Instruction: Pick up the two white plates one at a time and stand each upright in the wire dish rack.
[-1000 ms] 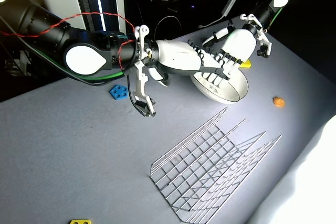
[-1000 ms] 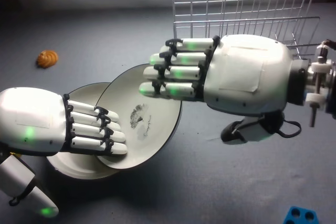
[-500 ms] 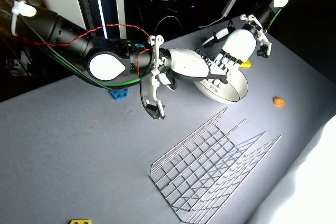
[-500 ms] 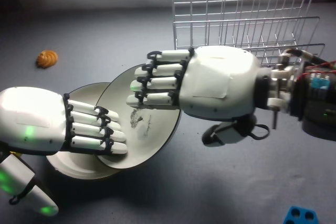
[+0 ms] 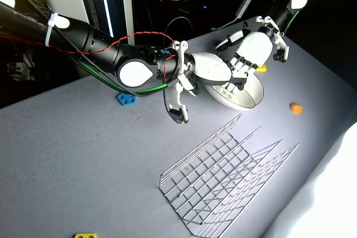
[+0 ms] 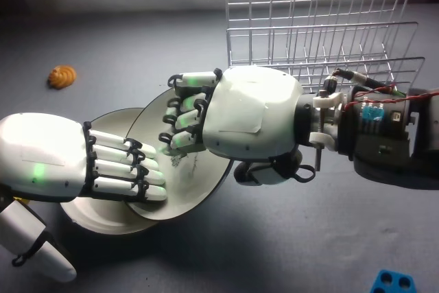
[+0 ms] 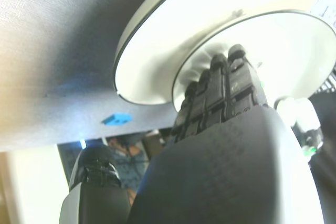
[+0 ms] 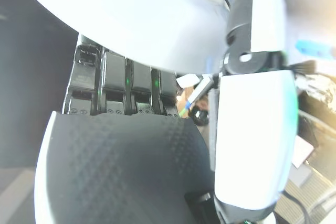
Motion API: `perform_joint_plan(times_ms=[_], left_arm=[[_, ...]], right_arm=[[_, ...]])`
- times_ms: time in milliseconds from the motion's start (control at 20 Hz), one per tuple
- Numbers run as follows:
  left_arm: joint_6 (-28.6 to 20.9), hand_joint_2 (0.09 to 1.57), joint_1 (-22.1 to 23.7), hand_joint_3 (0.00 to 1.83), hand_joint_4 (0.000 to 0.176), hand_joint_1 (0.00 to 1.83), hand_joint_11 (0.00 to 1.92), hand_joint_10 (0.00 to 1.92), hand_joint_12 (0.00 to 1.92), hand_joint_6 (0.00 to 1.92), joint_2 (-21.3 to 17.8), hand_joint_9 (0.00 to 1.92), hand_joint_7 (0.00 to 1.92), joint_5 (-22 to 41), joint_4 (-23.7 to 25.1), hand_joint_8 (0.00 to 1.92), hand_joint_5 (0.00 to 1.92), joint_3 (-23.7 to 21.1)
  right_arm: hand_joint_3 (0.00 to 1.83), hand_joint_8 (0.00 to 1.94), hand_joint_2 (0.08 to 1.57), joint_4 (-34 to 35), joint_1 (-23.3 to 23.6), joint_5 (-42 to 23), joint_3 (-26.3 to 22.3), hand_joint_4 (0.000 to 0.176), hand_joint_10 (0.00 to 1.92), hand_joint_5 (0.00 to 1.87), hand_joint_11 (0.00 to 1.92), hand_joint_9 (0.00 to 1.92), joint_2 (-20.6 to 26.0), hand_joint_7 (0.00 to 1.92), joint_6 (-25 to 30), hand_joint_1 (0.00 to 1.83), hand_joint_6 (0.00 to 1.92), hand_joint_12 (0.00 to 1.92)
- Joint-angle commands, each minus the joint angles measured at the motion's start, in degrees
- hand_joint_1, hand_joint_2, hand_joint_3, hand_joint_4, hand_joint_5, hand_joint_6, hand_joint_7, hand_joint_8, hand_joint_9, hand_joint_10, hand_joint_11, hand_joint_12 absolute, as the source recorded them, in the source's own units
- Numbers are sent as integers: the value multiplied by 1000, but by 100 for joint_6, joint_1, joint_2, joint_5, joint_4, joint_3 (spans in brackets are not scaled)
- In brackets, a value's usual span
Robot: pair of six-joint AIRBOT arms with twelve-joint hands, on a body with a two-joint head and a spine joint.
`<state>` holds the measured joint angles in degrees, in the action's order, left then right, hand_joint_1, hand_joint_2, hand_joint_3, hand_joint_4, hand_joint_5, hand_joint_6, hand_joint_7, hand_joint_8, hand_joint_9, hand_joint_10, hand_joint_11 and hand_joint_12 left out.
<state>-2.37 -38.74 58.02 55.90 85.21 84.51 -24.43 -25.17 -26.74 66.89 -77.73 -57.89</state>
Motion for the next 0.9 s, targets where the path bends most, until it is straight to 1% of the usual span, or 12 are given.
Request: perform_joint_plan(times_ms=[0, 50, 100, 150, 200, 250, 300, 350, 500, 600, 700, 850], left_arm=[[14, 1054, -30, 2, 0, 0, 0, 0, 0, 0, 68, 0, 0, 104, -135, 0, 0, 13], [14, 1057, -30, 4, 0, 0, 0, 0, 0, 0, 73, 0, 0, 104, -135, 0, 0, 26], [14, 1058, -29, 4, 0, 0, 0, 0, 0, 0, 77, 0, 0, 104, -139, 0, 0, 41], [14, 1058, -29, 4, 0, 0, 0, 0, 0, 0, 81, 0, 0, 104, -151, 0, 0, 52], [14, 1058, -29, 4, 0, 0, 0, 0, 0, 0, 85, 0, 0, 104, -162, 0, 0, 60], [14, 1057, -29, 4, 0, 0, 0, 0, 0, 0, 89, 0, 0, 104, -172, 0, 0, 68], [14, 1055, -29, 2, 0, 0, 0, 0, 0, 0, 94, 0, 0, 105, -175, 0, 0, 75], [14, 1055, -29, 2, 0, 0, 0, 0, 0, 0, 99, 0, 0, 105, -178, 0, 0, 79], [-58, 1055, 3, 2, 0, 0, 0, 0, 0, 0, 37, 0, 0, 170, -330, 0, 0, 31], [-95, 1056, 118, 2, 0, 0, 0, 0, 0, 0, -125, 0, 0, 296, -541, 0, 0, -74], [-200, 1056, 354, 3, 0, 0, 0, 0, 0, 0, -372, 0, 0, 416, -624, 0, 0, -258], [-425, 1075, 678, 11, 0, 0, 0, 0, 0, 0, -806, 0, 0, 455, -623, 0, 0, -595]], right_arm=[[0, 21, 960, 54, 79, -655, 0, 0, 47, 759, 351, 746, -34, 791, -19, 1255, 27, 1096], [1, 36, 972, 54, 81, -657, 33, 0, 79, 891, 559, 934, -63, 946, -19, 1238, 43, 1037], [26, 498, 1033, 54, 85, -657, 70, 0, 15, 988, 726, 1088, -100, 1136, -19, 1244, 764, 900], [26, 498, 1033, 54, 86, -660, 82, 0, 15, 988, 726, 1088, -113, 1136, -19, 1244, 764, 900], [0, 601, 1067, 54, 86, -661, 84, 0, 772, 959, 813, 1074, -119, 1132, -20, 1358, 931, 926], [0, 676, 1084, 54, 84, -661, 84, 0, 968, 893, 854, 1054, -123, 1089, -20, 1378, 1054, 921], [0, 498, 1052, 54, 82, -661, 84, 0, 917, 972, 903, 1140, -124, 1172, -21, 1402, 916, 1203], [0, 458, 1042, 54, 82, -661, 84, 0, 931, 1015, 964, 1140, -123, 1201, -22, 1397, 832, 1080], [0, 337, 1022, 54, 89, -664, 84, 0, 868, 1073, 980, 1160, -119, 1289, -22, 1401, 726, 970], [1, 369, 1030, 53, 117, -664, 81, 0, 901, 1051, 1004, 1138, -113, 1265, -20, 1399, 779, 1000], [0, 395, 1035, 54, 196, -664, 64, 0, 949, 1064, 941, 1100, -84, 1253, 1, 1396, 776, 1066], [0, 396, 1036, 77, 326, -664, -89, 0, 929, 1076, 853, 1051, 24, 1268, 70, 1393, 835, 1041]])
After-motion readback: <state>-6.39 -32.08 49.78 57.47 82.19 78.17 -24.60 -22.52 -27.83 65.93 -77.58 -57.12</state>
